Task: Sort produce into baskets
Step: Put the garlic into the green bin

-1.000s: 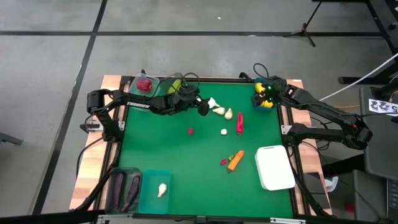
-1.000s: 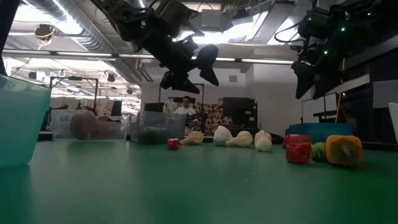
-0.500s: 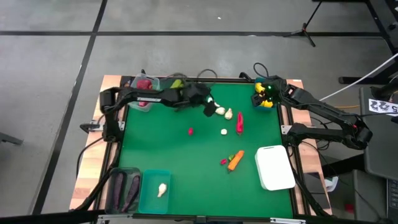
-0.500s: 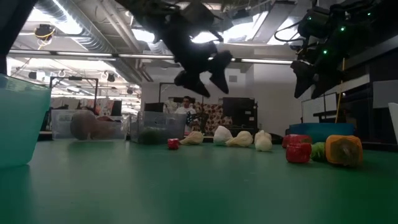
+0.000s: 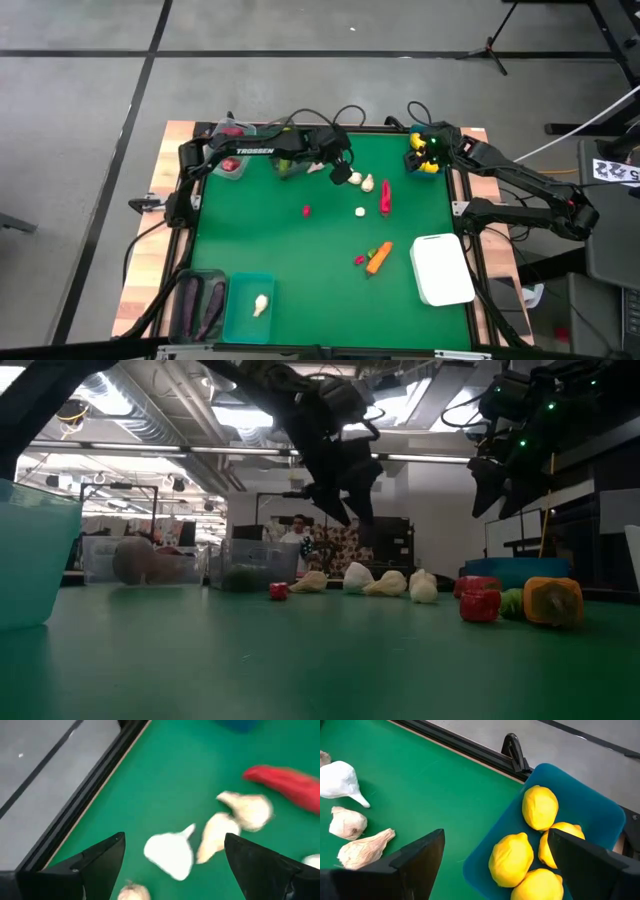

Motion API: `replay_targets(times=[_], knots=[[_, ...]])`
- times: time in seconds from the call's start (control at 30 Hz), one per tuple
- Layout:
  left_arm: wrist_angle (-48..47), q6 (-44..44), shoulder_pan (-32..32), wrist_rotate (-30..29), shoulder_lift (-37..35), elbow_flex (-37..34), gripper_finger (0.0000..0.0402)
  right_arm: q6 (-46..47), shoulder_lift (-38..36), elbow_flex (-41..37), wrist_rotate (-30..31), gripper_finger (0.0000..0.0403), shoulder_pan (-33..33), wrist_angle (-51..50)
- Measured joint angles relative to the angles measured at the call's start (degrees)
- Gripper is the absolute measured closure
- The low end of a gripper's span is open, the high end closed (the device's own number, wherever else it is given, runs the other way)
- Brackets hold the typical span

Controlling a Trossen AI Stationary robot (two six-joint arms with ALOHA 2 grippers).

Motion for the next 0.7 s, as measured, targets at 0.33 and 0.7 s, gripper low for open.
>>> replay_targets(times=[0.33, 0.7], knots=[[2.1, -0.5, 1.0, 0.2, 4.3, -0.1, 0.0066, 0.0, 0.0, 0.0, 0.0, 0.0052, 0.0, 0.0], [1.8, -1.3, 0.7, 1.8, 8.6, -0.1, 0.0066, -1.3, 0.0, 0.0, -0.5, 0.0052, 0.0, -0.2]])
